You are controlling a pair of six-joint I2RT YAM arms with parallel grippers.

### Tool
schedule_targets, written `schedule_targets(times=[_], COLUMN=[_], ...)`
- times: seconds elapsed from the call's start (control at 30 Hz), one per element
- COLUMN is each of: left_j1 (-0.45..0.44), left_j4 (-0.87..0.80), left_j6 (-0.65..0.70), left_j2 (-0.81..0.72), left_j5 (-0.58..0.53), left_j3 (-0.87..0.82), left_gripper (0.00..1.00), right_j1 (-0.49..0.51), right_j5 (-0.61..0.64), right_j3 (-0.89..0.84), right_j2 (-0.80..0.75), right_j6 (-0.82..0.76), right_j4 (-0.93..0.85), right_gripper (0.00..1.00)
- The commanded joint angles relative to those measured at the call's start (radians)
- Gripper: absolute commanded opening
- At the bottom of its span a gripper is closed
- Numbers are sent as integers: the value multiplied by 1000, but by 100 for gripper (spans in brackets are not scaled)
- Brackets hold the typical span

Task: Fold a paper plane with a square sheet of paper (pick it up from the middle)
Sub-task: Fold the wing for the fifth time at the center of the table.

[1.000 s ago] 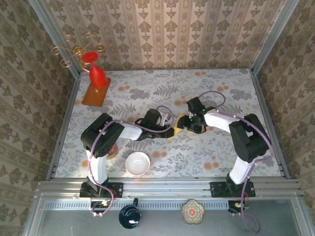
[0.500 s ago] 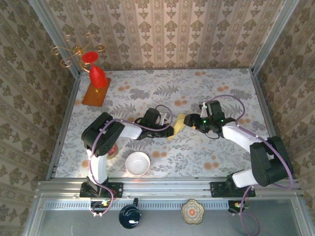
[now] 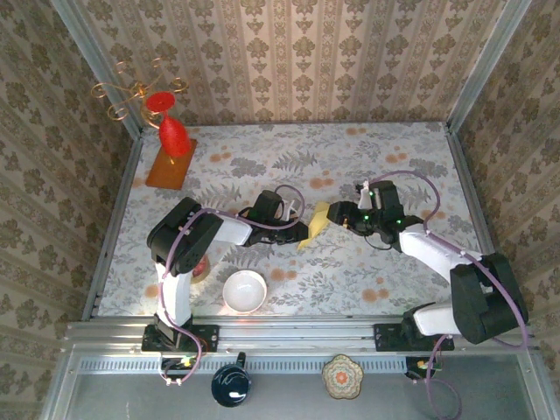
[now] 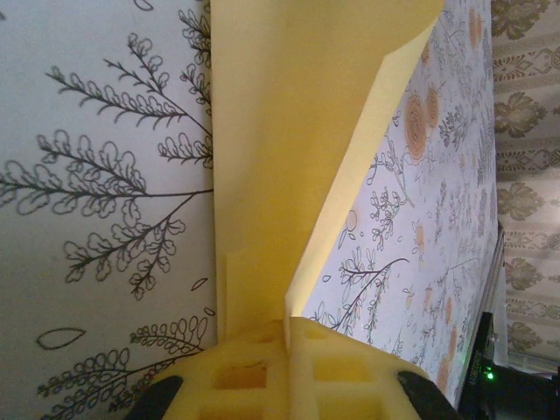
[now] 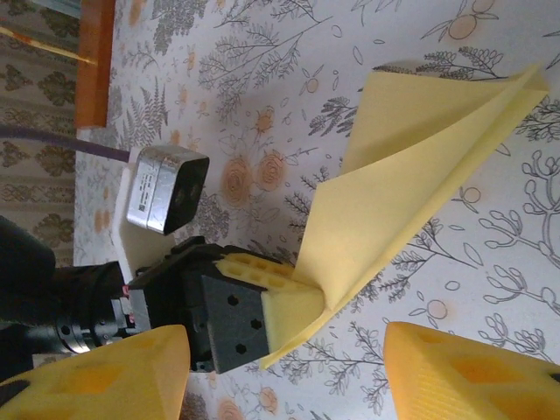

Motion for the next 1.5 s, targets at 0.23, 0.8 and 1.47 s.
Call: schedule_targets(times=[0.23,0.8,1.47], left_j1=[-23,-23,-22], left_j4=[-106,-167,-242], left_j6=[-4,-14,-39], left_j2=[50,25,26], left_j5=[-124,-122,-121], left_j3=[-21,-2,27], left_gripper=[7,8,9], right_j1=[6,40,40], right_j5=[-154,-148,-154], right_j3=[15,166,245], right_j2=[158,355,454], right_j6=[76,-5,-71], right_j4=[159,86,23], right_gripper=[41,30,29])
